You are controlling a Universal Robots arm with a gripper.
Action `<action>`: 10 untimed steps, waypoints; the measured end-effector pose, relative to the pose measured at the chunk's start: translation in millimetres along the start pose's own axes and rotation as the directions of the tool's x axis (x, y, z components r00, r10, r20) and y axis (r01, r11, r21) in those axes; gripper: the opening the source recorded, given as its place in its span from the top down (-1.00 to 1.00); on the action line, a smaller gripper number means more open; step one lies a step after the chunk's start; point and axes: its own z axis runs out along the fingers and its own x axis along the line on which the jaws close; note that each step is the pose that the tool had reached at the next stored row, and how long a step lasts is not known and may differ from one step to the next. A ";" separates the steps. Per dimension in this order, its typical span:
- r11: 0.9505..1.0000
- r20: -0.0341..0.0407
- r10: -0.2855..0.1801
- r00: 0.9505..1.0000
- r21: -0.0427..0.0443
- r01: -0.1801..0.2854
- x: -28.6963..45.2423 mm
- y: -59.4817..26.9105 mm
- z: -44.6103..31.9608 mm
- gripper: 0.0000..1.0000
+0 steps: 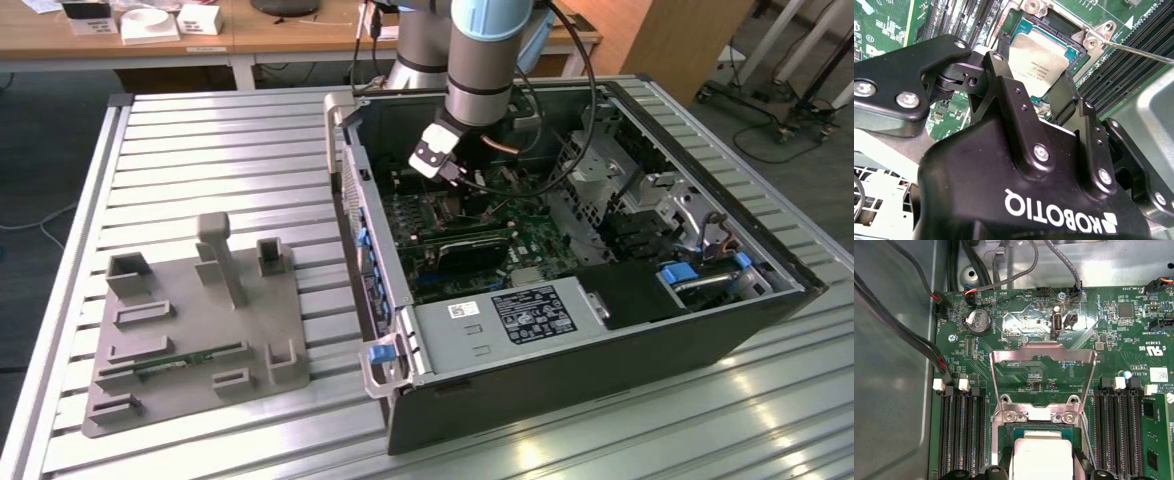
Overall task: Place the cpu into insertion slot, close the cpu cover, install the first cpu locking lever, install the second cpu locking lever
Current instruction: 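Place the cpu into insertion slot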
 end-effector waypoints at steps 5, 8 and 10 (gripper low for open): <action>1.000 -0.001 0.000 1.000 0.000 0.000 0.0 0.0 -0.5 -0.08; 1.000 -0.002 0.000 1.000 0.000 0.000 0.2 0.3 -2.9 -0.08; 1.000 -0.002 0.000 1.000 0.000 0.000 0.1 0.2 -3.3 -0.08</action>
